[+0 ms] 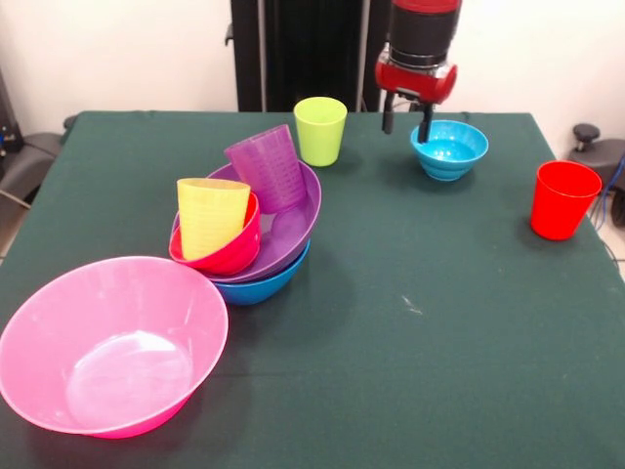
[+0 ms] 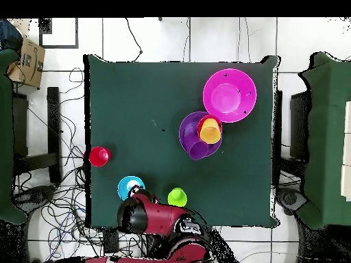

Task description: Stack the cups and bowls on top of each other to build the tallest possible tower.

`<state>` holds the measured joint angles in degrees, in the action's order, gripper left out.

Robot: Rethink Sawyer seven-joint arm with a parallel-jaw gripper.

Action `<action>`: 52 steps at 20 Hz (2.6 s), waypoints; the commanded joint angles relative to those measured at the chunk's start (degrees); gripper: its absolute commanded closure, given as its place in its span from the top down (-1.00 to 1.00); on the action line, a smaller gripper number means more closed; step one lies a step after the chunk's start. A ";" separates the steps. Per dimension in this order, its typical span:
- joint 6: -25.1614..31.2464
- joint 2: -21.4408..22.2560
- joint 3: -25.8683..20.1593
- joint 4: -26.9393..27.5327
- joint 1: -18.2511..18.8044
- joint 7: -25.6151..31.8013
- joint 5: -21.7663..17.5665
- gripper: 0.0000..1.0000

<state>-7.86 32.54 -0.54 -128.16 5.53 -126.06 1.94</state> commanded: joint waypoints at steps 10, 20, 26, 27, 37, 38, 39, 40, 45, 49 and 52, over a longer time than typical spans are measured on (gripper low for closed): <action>-6.74 -7.37 -8.48 4.92 0.44 -8.19 -2.37 1.00; -9.44 -10.76 -6.48 5.68 0.32 -7.25 -2.77 1.00; -10.69 -12.01 -5.25 6.17 -0.22 -7.13 -2.36 1.00; -10.79 -12.16 -5.24 6.19 -0.24 -7.22 -2.15 1.00; -11.01 -13.14 -5.13 6.54 0.18 -7.13 -1.99 -1.00; -11.05 -13.23 -5.12 6.63 0.34 -7.03 -2.19 -1.00; -11.05 -13.24 -5.13 6.64 0.38 -7.08 -2.27 -1.00; -10.94 -13.20 -5.08 6.64 0.43 -7.02 -2.37 -1.00; -10.52 -13.21 -5.24 6.82 0.98 -6.94 -2.82 -1.00; -10.19 -12.66 -4.79 6.67 1.34 -6.61 -3.11 -1.00; -9.26 -7.64 -4.66 3.42 3.15 -7.02 -4.13 -1.00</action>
<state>-18.02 24.97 -3.94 -128.08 6.08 -126.07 -1.32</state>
